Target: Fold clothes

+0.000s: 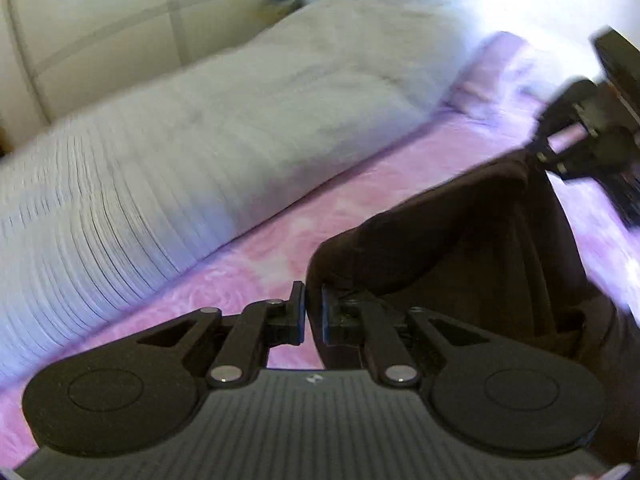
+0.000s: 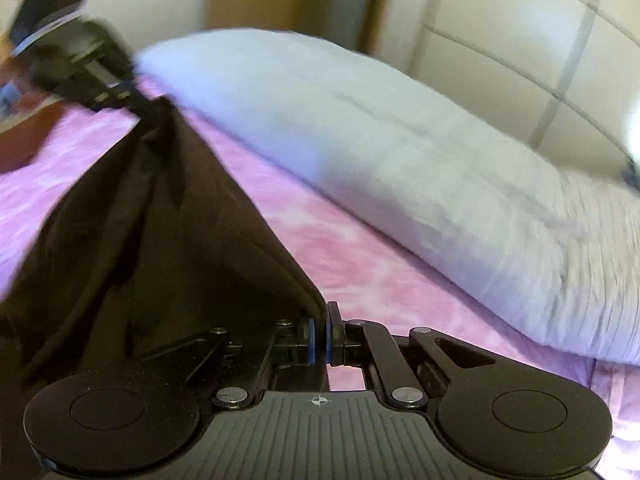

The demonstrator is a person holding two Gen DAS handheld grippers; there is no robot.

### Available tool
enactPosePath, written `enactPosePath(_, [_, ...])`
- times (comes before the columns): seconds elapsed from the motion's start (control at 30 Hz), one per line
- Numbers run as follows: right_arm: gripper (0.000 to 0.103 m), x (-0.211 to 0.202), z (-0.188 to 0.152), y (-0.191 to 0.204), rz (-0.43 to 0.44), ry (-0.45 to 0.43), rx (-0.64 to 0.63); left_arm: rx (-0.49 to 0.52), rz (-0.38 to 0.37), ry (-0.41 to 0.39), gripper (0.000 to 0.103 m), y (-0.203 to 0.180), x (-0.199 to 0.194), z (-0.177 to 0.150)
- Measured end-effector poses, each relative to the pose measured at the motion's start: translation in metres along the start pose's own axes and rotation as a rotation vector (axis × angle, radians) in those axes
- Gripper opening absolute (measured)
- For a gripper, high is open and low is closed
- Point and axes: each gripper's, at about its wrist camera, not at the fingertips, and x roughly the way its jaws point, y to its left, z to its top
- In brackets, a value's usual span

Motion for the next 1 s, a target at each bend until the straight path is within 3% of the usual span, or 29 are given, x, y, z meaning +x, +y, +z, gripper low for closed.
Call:
enactPosePath(0.03, [0.007,0.023,0.002,-0.015,-0.028,0.043,0.024,-0.058,0.049,0.022,0.009,0.007,0.02,0.002])
enactPosePath(0.1, [0.045,0.058,-0.006,-0.029,-0.173,0.119,0.04,-0.143,0.097,0.045,0.017,0.012,0.039,-0.003])
enactPosePath(0.17, [0.048,0.06,-0.022,-0.029,-0.209,0.098,0.121,-0.167,0.057,0.042,0.027,0.0,0.034,-0.025])
enactPosePath(0.23, [0.052,0.049,-0.051,-0.018,-0.143,0.062,0.215,-0.186,0.011,0.049,0.032,-0.016,0.029,-0.047])
enactPosePath(0.33, [0.055,0.035,-0.094,0.01,-0.068,0.101,0.299,-0.171,-0.119,0.124,0.039,-0.065,0.021,-0.089])
enactPosePath(0.37, [0.057,0.027,-0.111,0.021,-0.03,0.112,0.328,-0.163,-0.16,0.146,0.047,-0.083,0.021,-0.103])
enactPosePath(0.5, [0.077,-0.001,-0.154,0.062,0.106,0.17,0.304,-0.238,-0.295,0.241,0.057,-0.132,0.028,-0.144])
enactPosePath(0.57, [0.077,0.006,-0.166,0.073,0.123,0.221,0.272,-0.321,-0.33,0.279,0.057,-0.144,0.036,-0.156])
enactPosePath(0.6, [0.065,0.009,-0.17,0.078,0.13,0.246,0.262,-0.374,-0.339,0.286,0.057,-0.144,0.038,-0.158])
enactPosePath(0.63, [0.048,0.013,-0.175,0.082,0.136,0.271,0.252,-0.427,-0.349,0.293,0.057,-0.143,0.041,-0.16])
enactPosePath(0.67, [0.016,0.01,-0.175,0.085,0.128,0.282,0.251,-0.479,-0.358,0.3,0.057,-0.143,0.043,-0.162])
enactPosePath(0.8, [0.009,-0.032,-0.152,0.106,0.119,0.256,0.253,-0.647,-0.408,0.314,0.062,-0.122,0.022,-0.163])
enactPosePath(1.0, [0.009,-0.081,-0.108,0.184,0.295,0.159,0.293,-0.791,-0.471,0.406,0.069,-0.096,-0.01,-0.187])
